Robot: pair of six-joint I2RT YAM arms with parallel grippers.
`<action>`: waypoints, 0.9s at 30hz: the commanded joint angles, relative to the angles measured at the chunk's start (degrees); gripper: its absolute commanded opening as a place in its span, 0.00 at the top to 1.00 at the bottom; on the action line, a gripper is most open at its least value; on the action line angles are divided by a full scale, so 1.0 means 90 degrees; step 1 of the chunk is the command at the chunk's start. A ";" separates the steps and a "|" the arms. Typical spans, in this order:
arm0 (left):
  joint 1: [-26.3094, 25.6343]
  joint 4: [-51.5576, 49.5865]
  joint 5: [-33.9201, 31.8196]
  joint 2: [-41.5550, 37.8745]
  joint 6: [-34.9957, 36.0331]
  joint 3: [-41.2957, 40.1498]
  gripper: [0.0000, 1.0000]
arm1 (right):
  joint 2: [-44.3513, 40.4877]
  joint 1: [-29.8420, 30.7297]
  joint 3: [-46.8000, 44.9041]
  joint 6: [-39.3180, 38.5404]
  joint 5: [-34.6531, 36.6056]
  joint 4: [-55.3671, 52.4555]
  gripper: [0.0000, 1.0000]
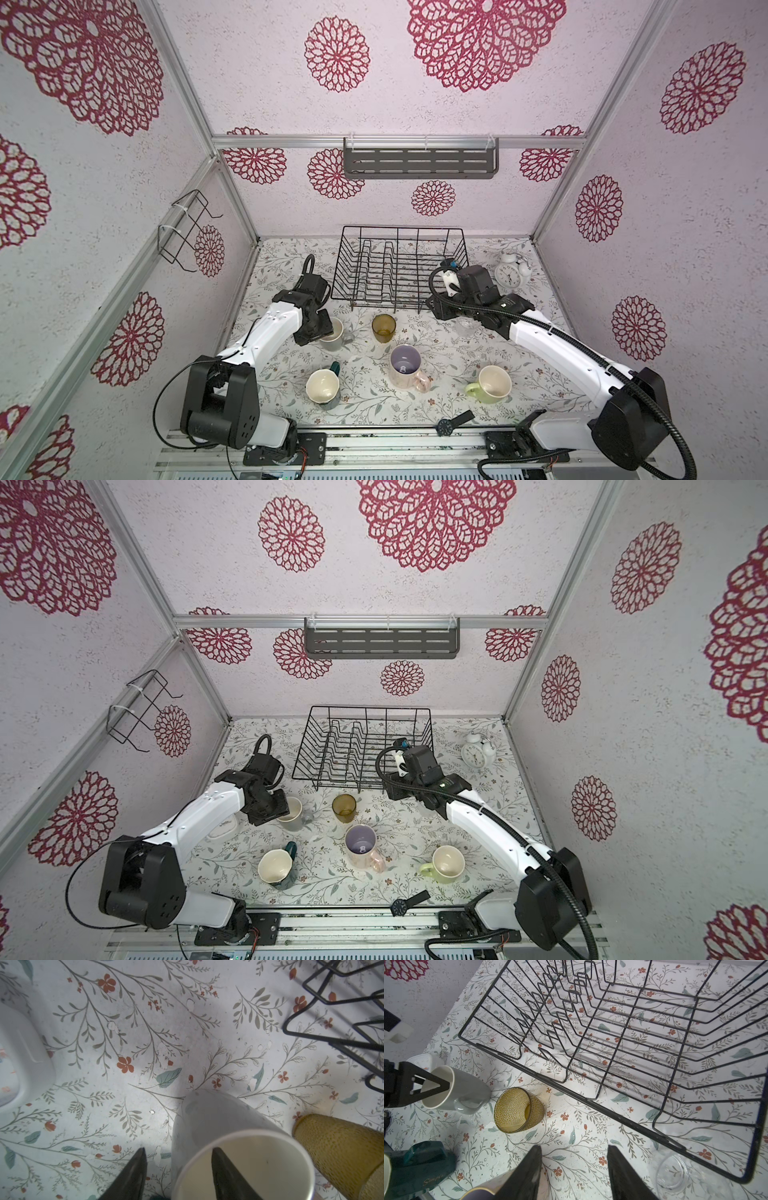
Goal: Load cups into a dish rack
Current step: Pick up the cup from the middle-left of the table.
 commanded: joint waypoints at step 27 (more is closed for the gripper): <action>0.0389 0.1209 0.0899 -0.3344 0.0905 0.0243 1.00 | -0.0599 0.0010 -0.0023 0.1111 -0.0656 0.1285 0.40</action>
